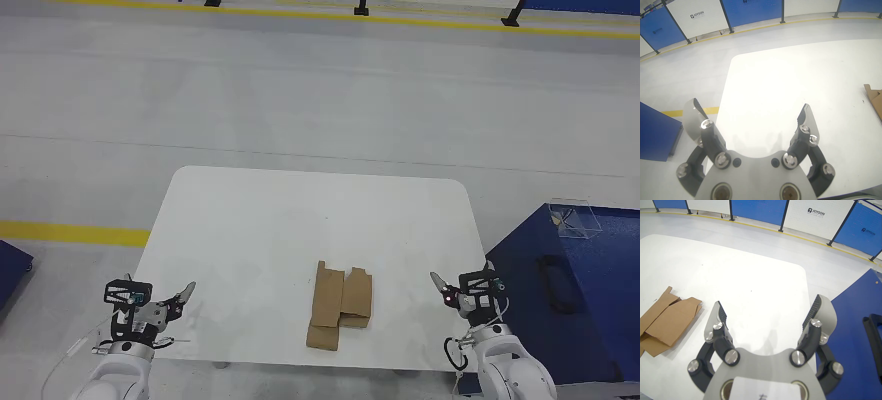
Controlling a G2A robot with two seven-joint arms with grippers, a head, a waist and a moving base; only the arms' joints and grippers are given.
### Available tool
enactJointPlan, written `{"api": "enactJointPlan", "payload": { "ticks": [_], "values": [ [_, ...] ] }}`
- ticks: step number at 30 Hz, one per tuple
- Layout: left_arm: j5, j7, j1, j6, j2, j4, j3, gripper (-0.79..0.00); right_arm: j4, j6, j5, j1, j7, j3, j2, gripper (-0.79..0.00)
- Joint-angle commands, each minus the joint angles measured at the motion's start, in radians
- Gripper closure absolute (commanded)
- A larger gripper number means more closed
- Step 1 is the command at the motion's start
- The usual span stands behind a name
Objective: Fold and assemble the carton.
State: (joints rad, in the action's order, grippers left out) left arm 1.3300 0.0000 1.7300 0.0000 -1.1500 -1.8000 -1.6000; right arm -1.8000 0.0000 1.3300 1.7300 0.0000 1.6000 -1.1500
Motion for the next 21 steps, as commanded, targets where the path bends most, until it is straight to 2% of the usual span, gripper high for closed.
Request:
{"api": "enactJointPlan", "payload": {
  "ticks": [1, 9, 10, 13, 16, 17, 21],
  "values": [
    [0.000, 0.000, 0.000, 0.000, 0.000, 0.000, 0.000, -0.784, 0.000, 0.000, 0.000, 0.000, 0.000, 0.000, 0.000, -0.785],
    [0.000, 0.000, 0.000, 0.000, 0.000, 0.000, 0.000, -0.785, 0.000, 0.000, 0.000, 0.000, 0.000, 0.000, 0.000, -0.785],
    [0.000, 0.000, 0.000, 0.000, 0.000, 0.000, 0.000, -0.785, 0.004, -0.030, -0.024, 0.002, 0.025, -0.007, 0.000, -0.785],
    [0.000, 0.000, 0.000, 0.000, 0.000, 0.000, 0.000, -0.785, 0.019, -0.269, -0.303, -0.052, 0.291, 0.036, 0.009, -0.785],
    [0.000, 0.000, 0.000, 0.000, 0.000, 0.000, 0.000, -0.785, 0.098, -0.489, -0.642, -0.137, 0.581, 0.087, 0.025, -0.785],
    [0.000, 0.000, 0.000, 0.000, 0.000, 0.000, 0.000, -0.785, 0.137, -0.532, -0.755, -0.171, 0.686, 0.091, 0.031, -0.785],
    [0.000, 0.000, 0.000, 0.000, 0.000, 0.000, 0.000, -0.785, 0.333, -0.506, -1.178, -0.368, 1.142, 0.032, 0.047, -0.785]
  ]
}}
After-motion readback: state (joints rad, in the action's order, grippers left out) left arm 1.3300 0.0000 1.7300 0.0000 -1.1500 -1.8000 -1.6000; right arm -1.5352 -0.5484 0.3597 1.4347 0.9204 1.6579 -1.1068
